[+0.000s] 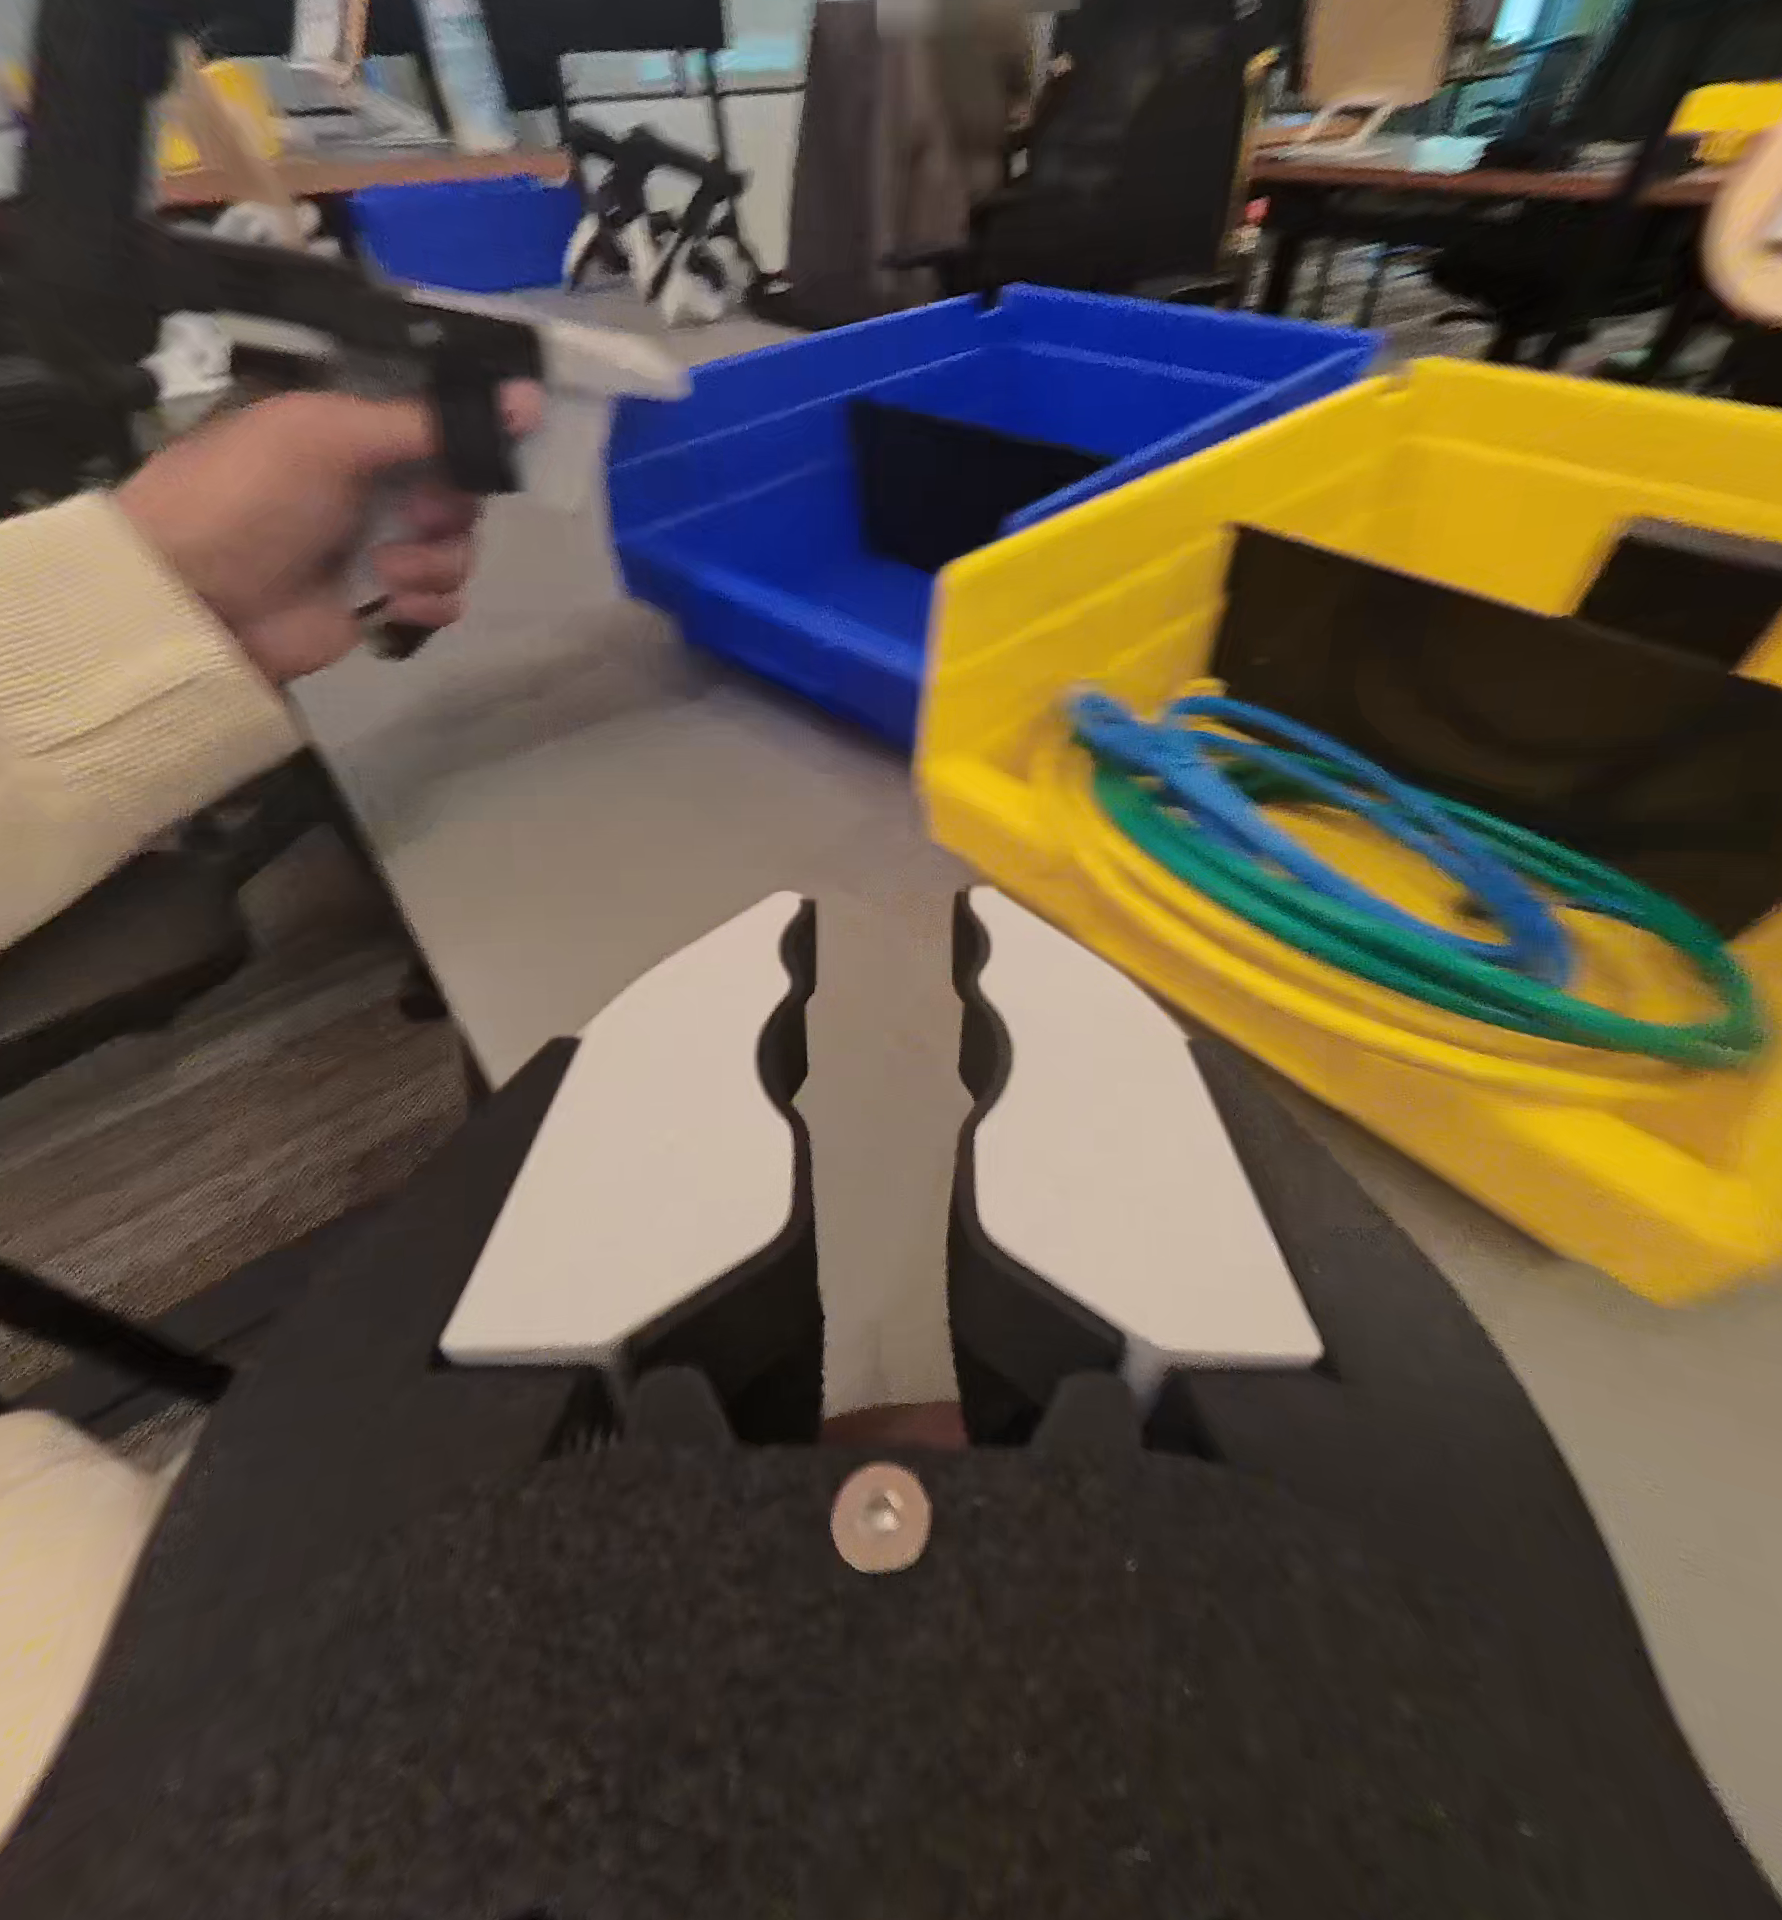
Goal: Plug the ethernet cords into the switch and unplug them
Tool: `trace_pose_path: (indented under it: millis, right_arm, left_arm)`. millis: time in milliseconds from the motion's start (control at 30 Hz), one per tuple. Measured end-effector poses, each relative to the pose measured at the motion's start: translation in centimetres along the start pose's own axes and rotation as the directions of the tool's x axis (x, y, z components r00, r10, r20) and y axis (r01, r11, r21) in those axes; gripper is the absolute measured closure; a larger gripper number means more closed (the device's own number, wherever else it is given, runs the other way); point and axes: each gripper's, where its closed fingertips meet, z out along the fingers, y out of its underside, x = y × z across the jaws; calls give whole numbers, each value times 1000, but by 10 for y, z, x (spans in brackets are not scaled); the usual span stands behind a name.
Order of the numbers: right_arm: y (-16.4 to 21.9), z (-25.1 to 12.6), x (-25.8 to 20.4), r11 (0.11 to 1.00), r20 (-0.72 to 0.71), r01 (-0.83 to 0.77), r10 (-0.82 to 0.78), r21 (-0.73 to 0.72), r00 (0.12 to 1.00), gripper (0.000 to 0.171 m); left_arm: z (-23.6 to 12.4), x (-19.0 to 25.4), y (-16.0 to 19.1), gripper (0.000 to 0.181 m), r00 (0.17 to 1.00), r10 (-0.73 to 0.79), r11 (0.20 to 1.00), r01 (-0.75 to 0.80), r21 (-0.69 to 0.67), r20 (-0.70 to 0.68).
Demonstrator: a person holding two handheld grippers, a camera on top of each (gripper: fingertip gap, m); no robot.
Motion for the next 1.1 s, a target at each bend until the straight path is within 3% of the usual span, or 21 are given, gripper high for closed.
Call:
trace_pose_path:
  millis: [67,200,400,467,533,667,700,733,833,967,1100]
  right_arm:
    - [1,18,-27,998,22,61,-61,-28,998,143]
    - [-12,53,-51,987,-29,149,-151,-53,988,131]
    - [-20,102,-48,988,-106,60,-76,-143,991,120]
    - [-17,105,-47,988,-102,10,-26,-154,994,120]
    - [-11,102,-47,988,-101,-7,-9,-151,995,121]
    - [6,93,-42,987,-116,-43,25,-154,993,123]
    - [9,94,-44,985,-110,-62,45,-161,993,123]
    - [10,95,-46,982,-104,-77,59,-170,993,123]
    - [5,96,-49,987,-118,-45,27,-154,993,121]
    - [4,102,-43,985,-193,28,-62,-173,979,120]
    - [-2,114,-37,984,-251,-12,-33,-175,968,119]
  left_arm:
    - [6,-9,-1,161,997,18,1000,-17,-16,71]
    - [1,-20,0,181,992,-1,1000,2,-7,127]
    - [-1,-19,2,167,990,17,1000,-16,-8,137]
    - [-1,-22,0,147,986,19,1000,-19,-6,164]
    - [-1,-21,2,143,988,6,1000,-4,-12,156]
    - [7,-19,14,143,989,-49,996,59,-70,138]
    - [12,-19,22,152,990,-48,992,63,-114,130]
    - [15,-20,29,177,990,-37,987,58,-149,138]
    - [12,-23,34,178,987,-39,982,67,-176,157]
    - [-24,-13,44,178,974,-126,971,161,-178,190]
    - [-68,6,58,177,968,-78,970,129,-208,238]
